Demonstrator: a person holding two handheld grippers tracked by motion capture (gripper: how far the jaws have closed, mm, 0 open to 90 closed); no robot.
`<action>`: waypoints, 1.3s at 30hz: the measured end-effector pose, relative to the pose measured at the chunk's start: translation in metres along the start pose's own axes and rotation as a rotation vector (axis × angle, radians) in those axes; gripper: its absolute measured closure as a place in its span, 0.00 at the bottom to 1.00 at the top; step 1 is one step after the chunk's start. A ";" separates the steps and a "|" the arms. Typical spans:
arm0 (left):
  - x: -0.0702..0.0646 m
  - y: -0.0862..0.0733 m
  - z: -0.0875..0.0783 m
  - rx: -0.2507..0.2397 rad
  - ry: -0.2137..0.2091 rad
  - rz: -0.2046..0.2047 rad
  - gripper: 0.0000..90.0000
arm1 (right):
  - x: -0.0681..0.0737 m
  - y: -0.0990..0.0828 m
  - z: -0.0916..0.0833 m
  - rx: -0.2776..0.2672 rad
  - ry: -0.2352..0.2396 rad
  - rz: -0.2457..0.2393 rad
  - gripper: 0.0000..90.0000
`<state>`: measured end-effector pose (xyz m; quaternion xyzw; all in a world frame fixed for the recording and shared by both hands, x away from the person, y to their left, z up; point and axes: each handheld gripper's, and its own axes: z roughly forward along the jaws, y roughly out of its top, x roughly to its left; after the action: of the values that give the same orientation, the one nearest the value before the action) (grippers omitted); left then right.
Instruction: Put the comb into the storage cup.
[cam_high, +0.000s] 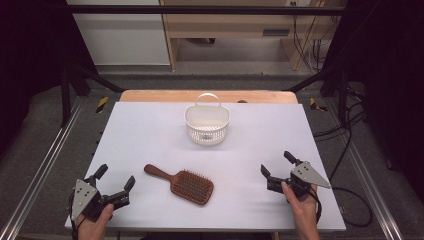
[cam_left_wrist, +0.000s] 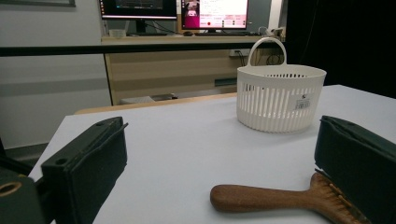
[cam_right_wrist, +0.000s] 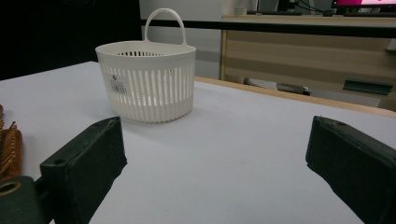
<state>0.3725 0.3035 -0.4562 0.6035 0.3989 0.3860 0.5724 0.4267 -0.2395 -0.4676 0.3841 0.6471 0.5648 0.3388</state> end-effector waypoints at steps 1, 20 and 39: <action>0.000 0.000 0.000 0.000 0.000 0.000 0.03 | -0.001 0.000 0.000 -0.001 -0.004 0.001 0.05; -0.025 0.003 0.005 0.121 -0.115 0.049 0.30 | -0.003 -0.002 -0.003 0.009 -0.036 0.017 0.06; -0.082 0.004 0.020 0.347 -0.312 0.122 1.00 | -0.002 -0.002 -0.001 0.015 -0.032 0.016 0.06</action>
<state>0.3600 0.2199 -0.4540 0.7681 0.3286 0.2476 0.4907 0.4260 -0.2418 -0.4695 0.4009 0.6427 0.5562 0.3417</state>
